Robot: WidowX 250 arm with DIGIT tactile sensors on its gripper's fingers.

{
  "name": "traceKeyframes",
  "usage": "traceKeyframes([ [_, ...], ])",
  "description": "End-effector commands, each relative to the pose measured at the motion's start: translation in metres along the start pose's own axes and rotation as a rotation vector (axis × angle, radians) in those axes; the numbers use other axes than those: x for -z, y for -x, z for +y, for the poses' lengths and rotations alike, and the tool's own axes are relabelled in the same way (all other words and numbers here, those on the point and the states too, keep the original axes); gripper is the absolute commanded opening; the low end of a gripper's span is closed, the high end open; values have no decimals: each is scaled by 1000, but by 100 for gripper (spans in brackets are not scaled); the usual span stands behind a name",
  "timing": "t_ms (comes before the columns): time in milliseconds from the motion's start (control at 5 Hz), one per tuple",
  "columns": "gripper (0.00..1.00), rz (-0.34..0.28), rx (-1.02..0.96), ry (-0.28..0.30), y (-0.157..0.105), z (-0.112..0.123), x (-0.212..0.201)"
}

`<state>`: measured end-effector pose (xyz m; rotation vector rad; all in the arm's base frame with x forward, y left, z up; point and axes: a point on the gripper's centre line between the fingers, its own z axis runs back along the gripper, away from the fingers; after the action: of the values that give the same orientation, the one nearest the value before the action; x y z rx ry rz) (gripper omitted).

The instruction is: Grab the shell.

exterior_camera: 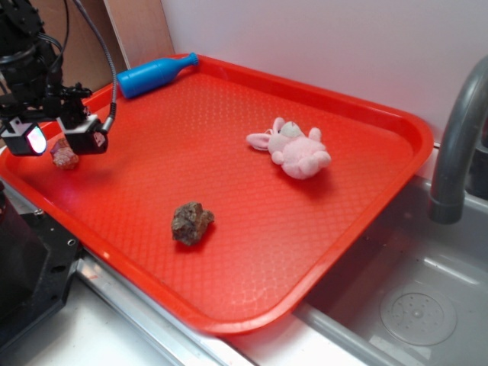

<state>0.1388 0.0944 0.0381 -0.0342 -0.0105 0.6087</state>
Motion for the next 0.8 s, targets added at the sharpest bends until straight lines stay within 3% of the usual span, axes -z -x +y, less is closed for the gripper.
traceKeyframes([
  [0,100,27,33,-37,-15,-1,15],
  [200,27,40,10,-61,-13,1,21],
  [400,0,59,22,-80,-19,-1,23],
  [600,0,59,109,-122,-18,-8,9],
])
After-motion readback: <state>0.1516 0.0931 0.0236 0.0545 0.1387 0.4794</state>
